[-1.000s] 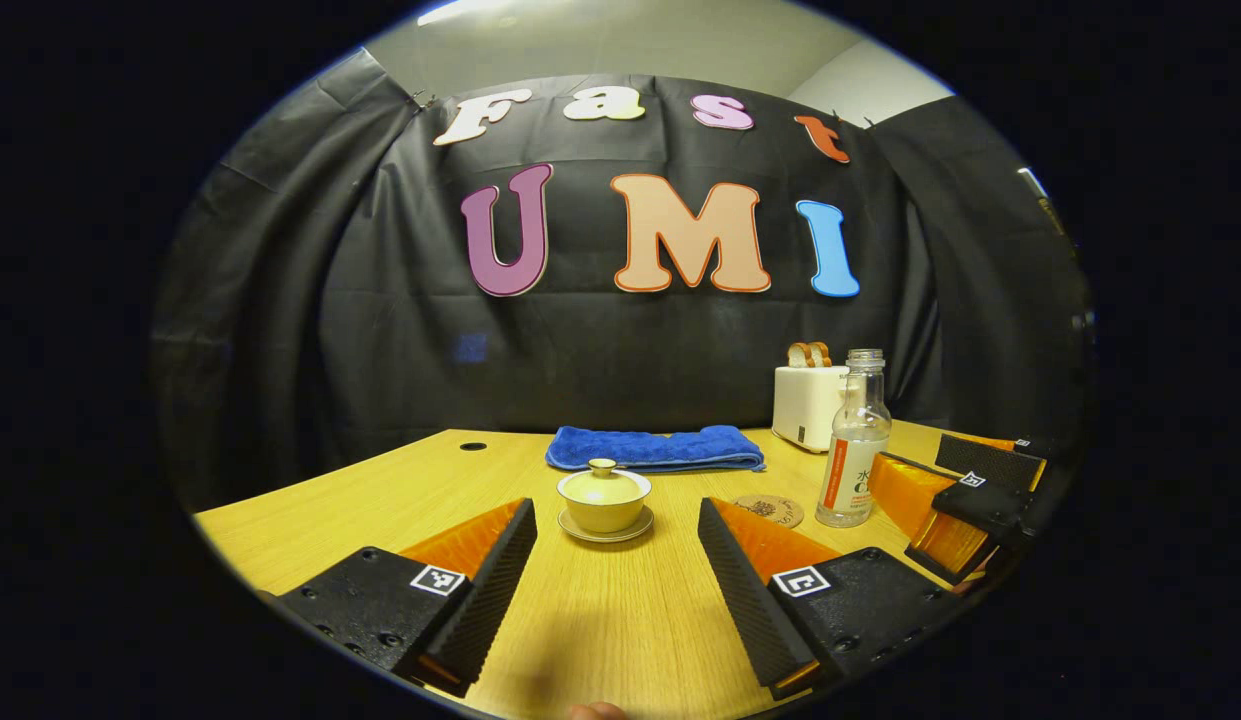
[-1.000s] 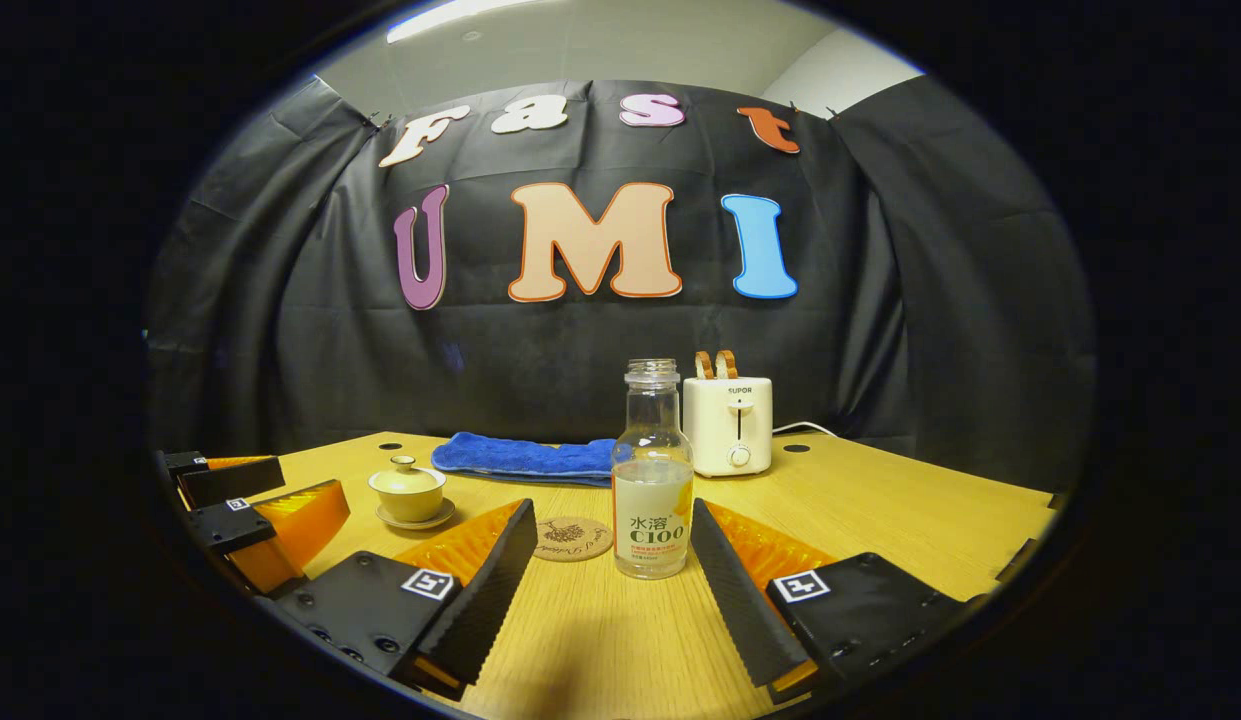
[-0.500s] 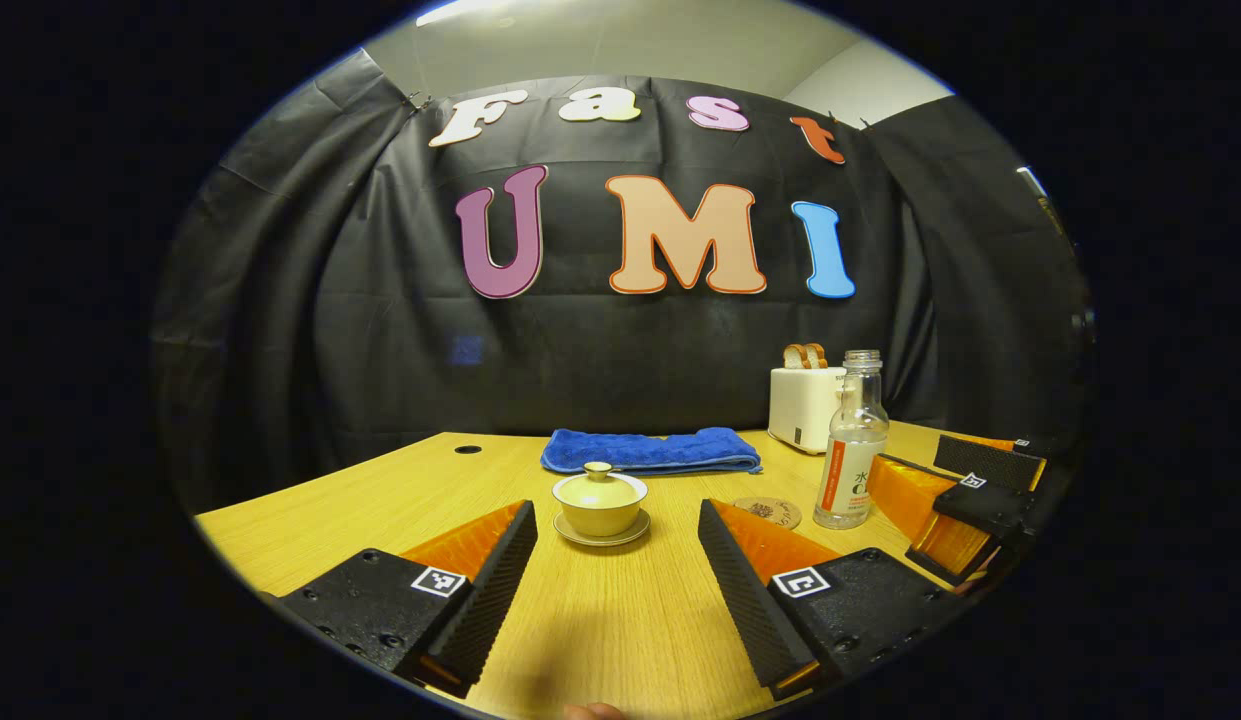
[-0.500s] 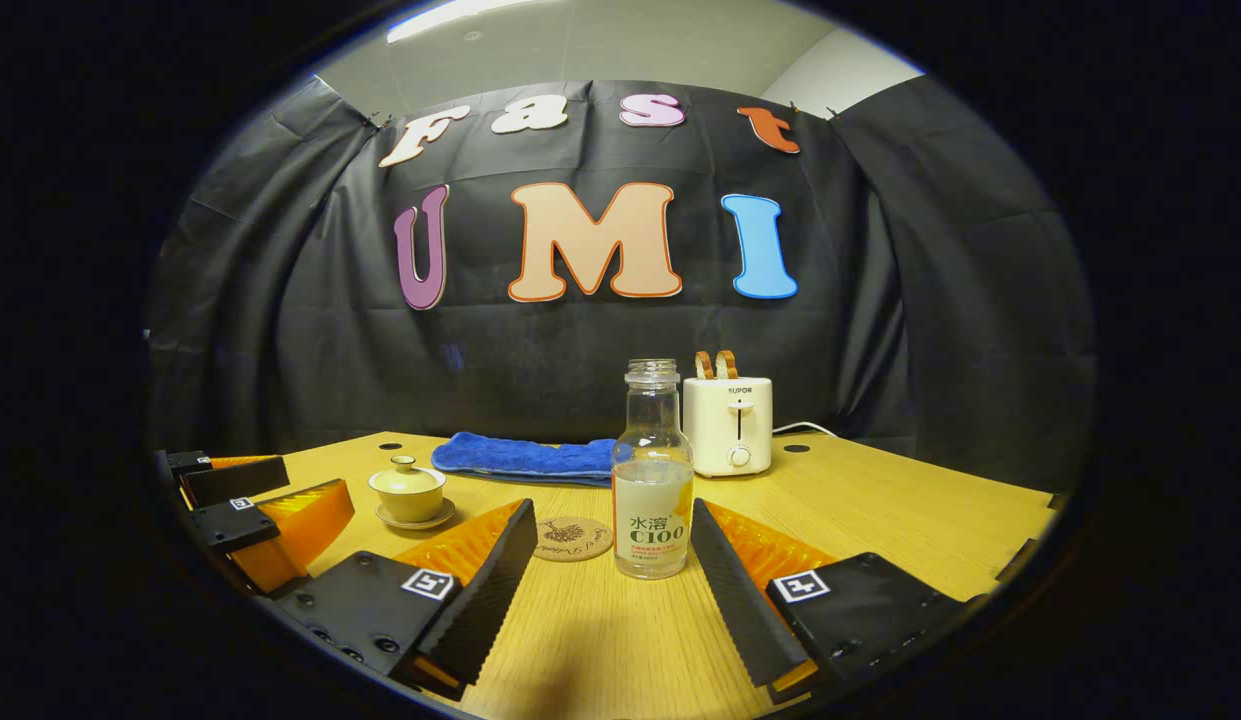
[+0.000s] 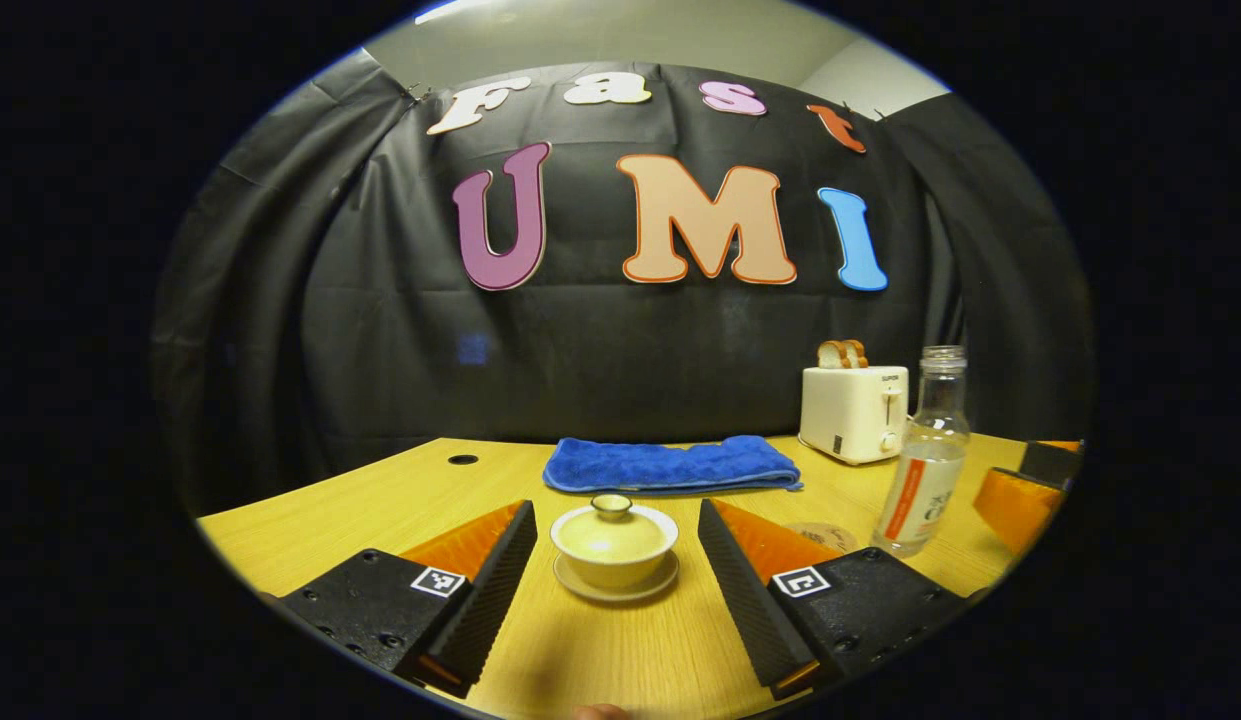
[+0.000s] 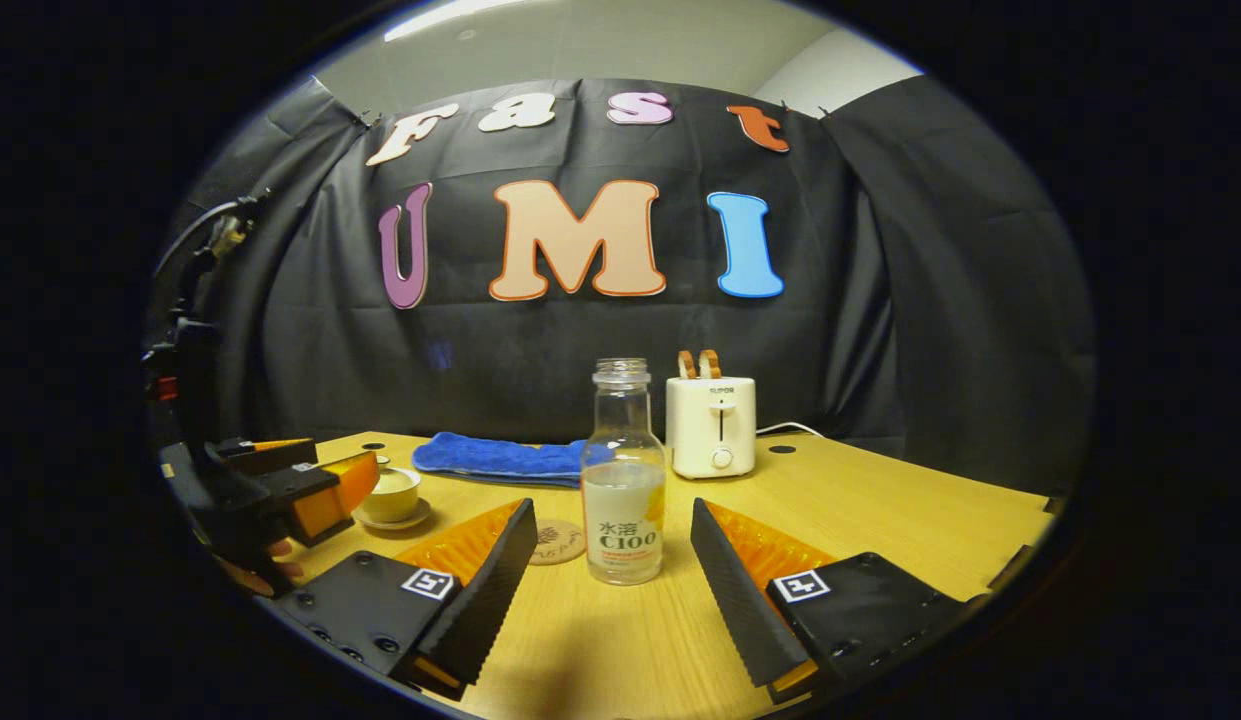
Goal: Open the teacup lid with one hand, grasp the water bottle and pour water into the teacup with the other hand; after pouring, place the water bottle on the coaster and then close the teacup lid.
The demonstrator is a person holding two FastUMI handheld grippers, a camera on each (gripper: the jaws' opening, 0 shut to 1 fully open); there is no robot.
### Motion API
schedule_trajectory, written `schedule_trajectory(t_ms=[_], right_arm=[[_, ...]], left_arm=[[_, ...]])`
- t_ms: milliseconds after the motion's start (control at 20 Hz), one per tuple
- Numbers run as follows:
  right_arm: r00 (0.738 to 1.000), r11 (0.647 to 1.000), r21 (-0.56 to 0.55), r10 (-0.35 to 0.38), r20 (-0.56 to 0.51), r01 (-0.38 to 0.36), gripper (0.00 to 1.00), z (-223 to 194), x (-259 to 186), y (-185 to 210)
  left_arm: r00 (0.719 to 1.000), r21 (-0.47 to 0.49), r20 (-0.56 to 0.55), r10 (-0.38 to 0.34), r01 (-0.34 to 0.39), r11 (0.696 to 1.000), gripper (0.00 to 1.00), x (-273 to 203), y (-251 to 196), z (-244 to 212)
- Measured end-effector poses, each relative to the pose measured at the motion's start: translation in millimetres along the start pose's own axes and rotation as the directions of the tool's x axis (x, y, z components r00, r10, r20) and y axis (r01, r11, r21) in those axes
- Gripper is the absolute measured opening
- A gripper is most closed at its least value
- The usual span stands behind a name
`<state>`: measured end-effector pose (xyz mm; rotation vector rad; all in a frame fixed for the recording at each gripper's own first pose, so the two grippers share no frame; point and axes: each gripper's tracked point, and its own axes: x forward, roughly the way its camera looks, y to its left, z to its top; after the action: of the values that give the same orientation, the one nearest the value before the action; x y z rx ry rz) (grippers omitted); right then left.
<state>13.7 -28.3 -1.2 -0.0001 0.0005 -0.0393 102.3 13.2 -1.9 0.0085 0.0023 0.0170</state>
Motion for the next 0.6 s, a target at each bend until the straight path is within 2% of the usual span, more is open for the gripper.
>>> schedule_trajectory(t_ms=[50, 100, 200, 300, 400, 600], right_arm=[[1.0, 1.0, -0.001, -0.009, 0.001, 0.009, 0.95, 0, 1, -5], [1.0, 1.0, 0.0, -0.017, 0.002, 0.017, 0.99, 1, 2, -10], [1.0, 1.0, -0.001, -0.022, 0.002, 0.022, 0.98, 1, 3, -13], [1.0, 1.0, -0.002, -0.022, 0.002, 0.022, 0.95, 1, 2, -13], [1.0, 1.0, -0.001, -0.022, 0.002, 0.022, 0.99, 1, 2, -13], [1.0, 1.0, -0.001, -0.022, 0.002, 0.022, 0.95, 1, 3, -13]], left_arm=[[1.0, -0.001, 0.002, -0.005, 0.005, 1.0, 0.95, 14, -1, -1], [1.0, 0.0, 0.001, -0.013, 0.013, 1.0, 0.95, 23, -3, -1], [1.0, 0.001, -0.002, -0.02, 0.02, 1.0, 0.95, 41, -4, -1], [1.0, 0.006, -0.006, 0.008, -0.008, 1.0, 0.95, 52, 0, -2], [1.0, 0.012, -0.011, 0.017, -0.016, 1.0, 0.94, 59, 1, -1], [0.996, 0.05, -0.087, 0.025, -0.02, 0.999, 0.95, 67, -1, -14]])
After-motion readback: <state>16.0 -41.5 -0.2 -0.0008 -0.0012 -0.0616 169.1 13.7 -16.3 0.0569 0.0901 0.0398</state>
